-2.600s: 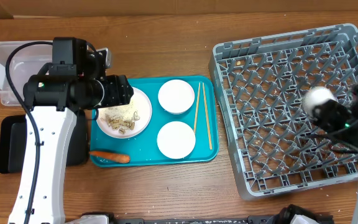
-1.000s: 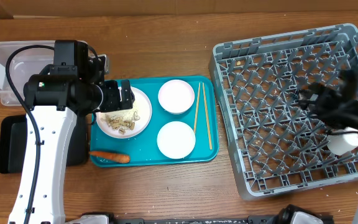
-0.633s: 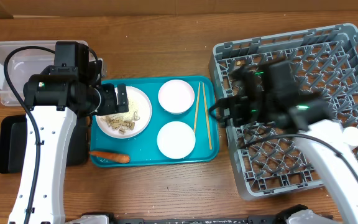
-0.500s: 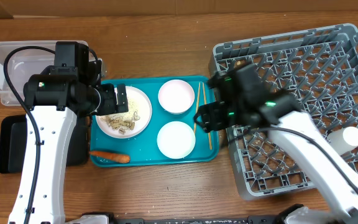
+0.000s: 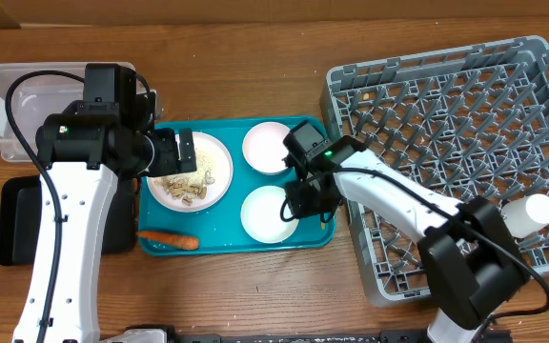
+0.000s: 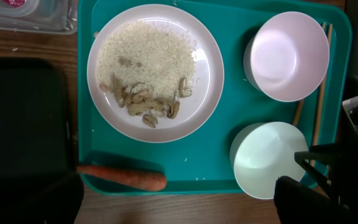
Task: Sort waste into correct bins and load items into the dishwasher
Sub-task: 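Grasp the white bowl with the right gripper and place it in the rack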
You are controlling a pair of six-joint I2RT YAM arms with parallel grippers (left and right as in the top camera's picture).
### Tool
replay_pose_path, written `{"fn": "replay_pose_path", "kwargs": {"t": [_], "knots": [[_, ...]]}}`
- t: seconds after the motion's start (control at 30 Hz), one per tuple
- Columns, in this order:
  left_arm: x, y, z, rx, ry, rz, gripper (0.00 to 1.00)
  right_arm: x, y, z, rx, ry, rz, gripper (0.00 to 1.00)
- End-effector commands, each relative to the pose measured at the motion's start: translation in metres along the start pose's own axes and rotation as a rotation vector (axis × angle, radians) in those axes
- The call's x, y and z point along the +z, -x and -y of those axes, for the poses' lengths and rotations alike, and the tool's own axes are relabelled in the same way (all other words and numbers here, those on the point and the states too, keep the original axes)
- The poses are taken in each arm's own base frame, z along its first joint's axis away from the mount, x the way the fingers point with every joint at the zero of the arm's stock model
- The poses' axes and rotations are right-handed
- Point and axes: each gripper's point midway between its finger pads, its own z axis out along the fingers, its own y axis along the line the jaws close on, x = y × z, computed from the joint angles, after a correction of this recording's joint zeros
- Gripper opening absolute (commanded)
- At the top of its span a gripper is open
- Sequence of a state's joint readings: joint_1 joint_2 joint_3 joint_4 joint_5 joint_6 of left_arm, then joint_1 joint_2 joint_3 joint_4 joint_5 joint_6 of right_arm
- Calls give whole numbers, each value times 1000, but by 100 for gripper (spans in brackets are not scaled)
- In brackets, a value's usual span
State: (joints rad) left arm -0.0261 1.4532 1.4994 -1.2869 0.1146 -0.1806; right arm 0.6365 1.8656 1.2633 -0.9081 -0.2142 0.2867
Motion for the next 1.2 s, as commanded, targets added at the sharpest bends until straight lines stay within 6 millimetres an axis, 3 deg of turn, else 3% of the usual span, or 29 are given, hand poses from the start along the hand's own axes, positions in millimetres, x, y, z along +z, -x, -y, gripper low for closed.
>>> {"fn": "replay_pose_path", "kwargs": {"t": [0.0,0.17,0.37,0.47,0.57,0.67,0.7,0.77,0.87,1.07,1.17], "knots": [[-5,4,-1,-6,11,21,100,-7,11,-5,-3,5,44,26],[-5,4,-1,-6,11,18,100,-7,10,-4,-2,3,41,4],[-5,2,-2,-7,12,10,100,-10,11,-5,-2,4,44,4],[-5,2,-2,-7,12,10,100,-39,21,-10,3,13,89,4],[-5,2,-2,-7,13,11,100,-88,39,-7,5,-37,209,4],[-5,2,-2,-7,13,11,100,-148,53,10,29,-136,371,4],[-5,2,-2,-7,13,11,100,-191,59,30,66,-221,494,4],[-5,2,-2,-6,13,11,100,-230,60,56,124,-312,610,4],[-5,3,-2,-6,12,15,100,-281,55,112,255,-521,751,4],[-5,5,-1,-5,10,25,100,-340,32,213,497,-911,825,4],[-5,6,-1,-5,10,27,100,-367,12,261,698,-1118,870,4]]}}
